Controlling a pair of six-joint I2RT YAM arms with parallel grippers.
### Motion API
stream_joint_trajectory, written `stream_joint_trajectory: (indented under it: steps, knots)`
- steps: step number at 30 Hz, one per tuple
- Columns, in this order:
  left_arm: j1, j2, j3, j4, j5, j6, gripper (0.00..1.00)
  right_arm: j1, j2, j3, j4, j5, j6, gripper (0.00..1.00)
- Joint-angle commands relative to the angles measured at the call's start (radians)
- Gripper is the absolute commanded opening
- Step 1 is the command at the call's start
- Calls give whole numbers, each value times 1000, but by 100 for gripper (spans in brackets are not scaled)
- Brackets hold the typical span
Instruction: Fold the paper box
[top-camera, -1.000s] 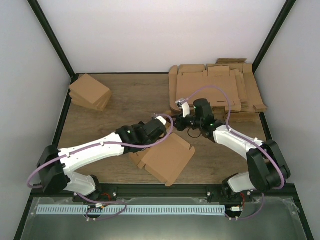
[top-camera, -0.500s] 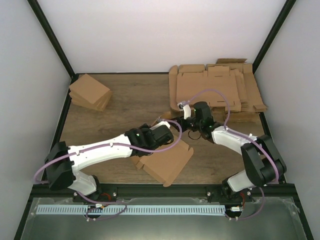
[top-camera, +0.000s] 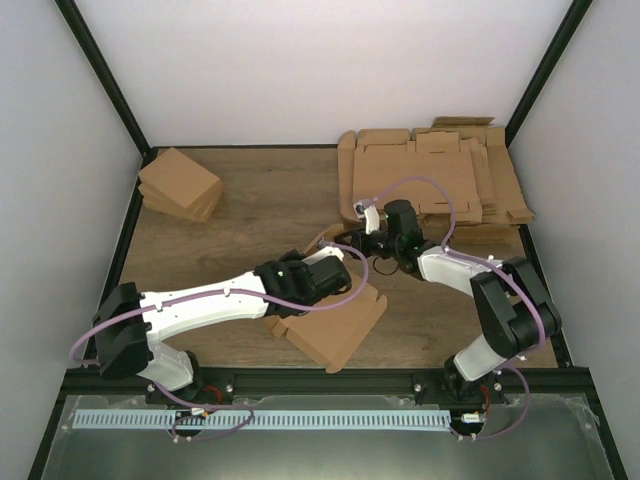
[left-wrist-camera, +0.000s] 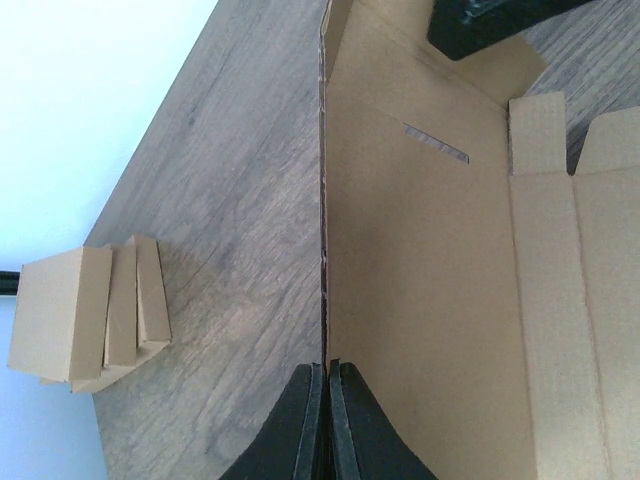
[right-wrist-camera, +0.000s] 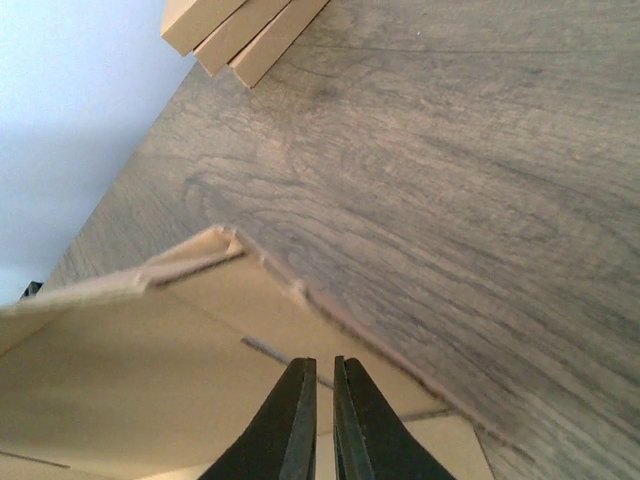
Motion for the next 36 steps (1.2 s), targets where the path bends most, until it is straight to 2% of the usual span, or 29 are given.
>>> stream_joint_trajectory:
  steps: [1, 10, 23, 28, 36]
  knots:
    - [-16, 8, 18, 9, -36, 14, 4, -18, 34, 69, 32, -10, 13, 8]
    - [-34, 4, 6, 20, -49, 24, 4, -42, 92, 138, 23, -27, 21, 7]
    - [-43, 0, -7, 43, -40, 37, 4, -43, 58, 177, 37, -62, 15, 6]
    - [-43, 1, -9, 43, -41, 31, 4, -43, 43, 197, -16, -63, -26, 6]
    - [-44, 21, -3, 34, -100, 18, 4, -43, -20, 141, -49, -46, -99, 15]
